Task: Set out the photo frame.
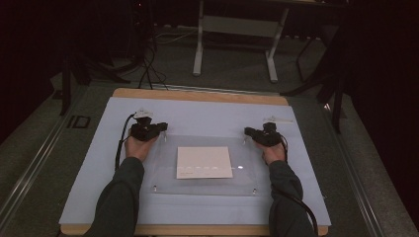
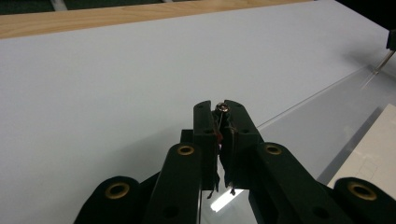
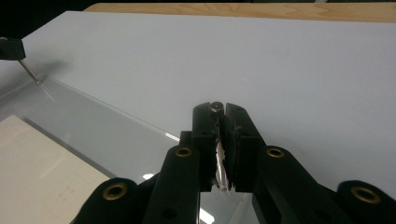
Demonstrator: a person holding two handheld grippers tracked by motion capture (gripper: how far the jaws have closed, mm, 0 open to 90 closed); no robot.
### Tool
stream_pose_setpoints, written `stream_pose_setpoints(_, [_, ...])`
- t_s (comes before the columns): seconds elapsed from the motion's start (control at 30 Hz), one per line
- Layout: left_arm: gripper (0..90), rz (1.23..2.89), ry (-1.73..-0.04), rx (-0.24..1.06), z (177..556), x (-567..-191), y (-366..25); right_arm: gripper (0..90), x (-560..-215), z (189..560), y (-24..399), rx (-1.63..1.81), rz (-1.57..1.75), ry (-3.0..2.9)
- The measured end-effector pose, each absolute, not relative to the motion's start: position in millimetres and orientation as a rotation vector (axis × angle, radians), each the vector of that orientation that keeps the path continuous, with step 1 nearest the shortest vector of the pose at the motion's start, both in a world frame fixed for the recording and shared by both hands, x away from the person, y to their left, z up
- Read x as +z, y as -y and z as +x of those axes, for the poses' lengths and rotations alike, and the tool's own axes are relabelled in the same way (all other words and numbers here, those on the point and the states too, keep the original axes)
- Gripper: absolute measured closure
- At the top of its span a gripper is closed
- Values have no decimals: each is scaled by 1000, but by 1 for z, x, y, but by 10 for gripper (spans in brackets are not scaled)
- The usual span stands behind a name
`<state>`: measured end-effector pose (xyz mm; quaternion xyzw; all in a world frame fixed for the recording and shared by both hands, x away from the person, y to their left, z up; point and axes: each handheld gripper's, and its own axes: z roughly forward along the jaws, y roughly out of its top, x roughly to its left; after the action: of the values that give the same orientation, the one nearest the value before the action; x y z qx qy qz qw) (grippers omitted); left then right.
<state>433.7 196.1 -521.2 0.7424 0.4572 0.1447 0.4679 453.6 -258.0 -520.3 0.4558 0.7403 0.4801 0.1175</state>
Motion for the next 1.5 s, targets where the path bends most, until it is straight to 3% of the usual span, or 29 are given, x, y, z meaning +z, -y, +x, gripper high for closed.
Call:
stream_pose_setpoints(0.57, [853, 1785, -1200, 315, 447, -521, -195, 848, -519, 469, 253, 1378, 1449, -2154])
stream_pose_setpoints(1.27, [825, 1822, -1273, 354, 455, -516, -187, 854, -518, 483, 247, 1335, 1613, -2117])
stream_pose_setpoints(1.5, [712, 1829, -1223, 384, 449, -511, -190, 855, -519, 484, 247, 1344, 1627, -2105])
